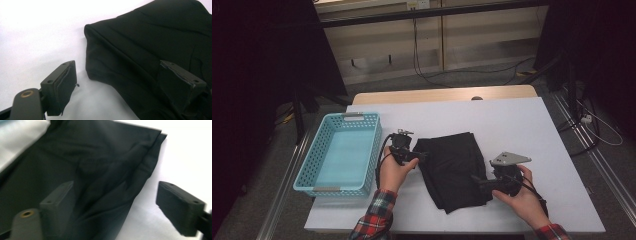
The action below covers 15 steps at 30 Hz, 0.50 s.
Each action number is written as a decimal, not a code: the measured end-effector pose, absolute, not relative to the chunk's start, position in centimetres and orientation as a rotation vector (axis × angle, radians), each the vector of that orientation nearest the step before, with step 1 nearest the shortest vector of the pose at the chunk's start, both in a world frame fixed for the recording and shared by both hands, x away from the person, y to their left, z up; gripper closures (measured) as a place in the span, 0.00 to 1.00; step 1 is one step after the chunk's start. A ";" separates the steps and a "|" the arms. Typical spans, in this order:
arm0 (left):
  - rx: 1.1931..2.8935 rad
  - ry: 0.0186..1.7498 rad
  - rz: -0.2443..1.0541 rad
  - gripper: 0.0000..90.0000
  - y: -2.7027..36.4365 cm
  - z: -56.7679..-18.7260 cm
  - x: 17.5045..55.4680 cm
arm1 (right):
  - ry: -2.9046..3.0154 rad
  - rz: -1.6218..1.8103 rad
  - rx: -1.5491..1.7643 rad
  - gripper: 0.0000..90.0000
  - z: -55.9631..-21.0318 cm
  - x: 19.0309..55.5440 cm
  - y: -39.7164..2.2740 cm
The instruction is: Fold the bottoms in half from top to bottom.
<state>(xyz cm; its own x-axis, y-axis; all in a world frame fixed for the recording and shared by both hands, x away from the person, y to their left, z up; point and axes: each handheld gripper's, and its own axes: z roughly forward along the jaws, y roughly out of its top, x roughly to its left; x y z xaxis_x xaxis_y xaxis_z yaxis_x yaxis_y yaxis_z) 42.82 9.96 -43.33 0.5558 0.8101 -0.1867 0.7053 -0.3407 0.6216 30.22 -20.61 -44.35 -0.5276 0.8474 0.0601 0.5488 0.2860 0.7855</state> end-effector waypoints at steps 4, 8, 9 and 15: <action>2.128 1.201 0.209 0.18 9.8 -43.3 42.8 | 2.201 1.076 1.292 0.20 -45.0 30.3 -20.8; 2.131 1.197 0.208 0.18 9.8 -43.3 42.8 | 2.222 1.039 1.318 0.21 -45.7 30.1 -21.1; 2.130 1.200 0.213 0.18 9.9 -43.3 42.8 | 2.215 1.049 1.326 0.22 -45.8 30.0 -21.1; 2.128 1.199 0.220 0.18 10.1 -43.2 42.9 | 2.193 1.068 1.381 0.26 -46.1 29.4 -21.4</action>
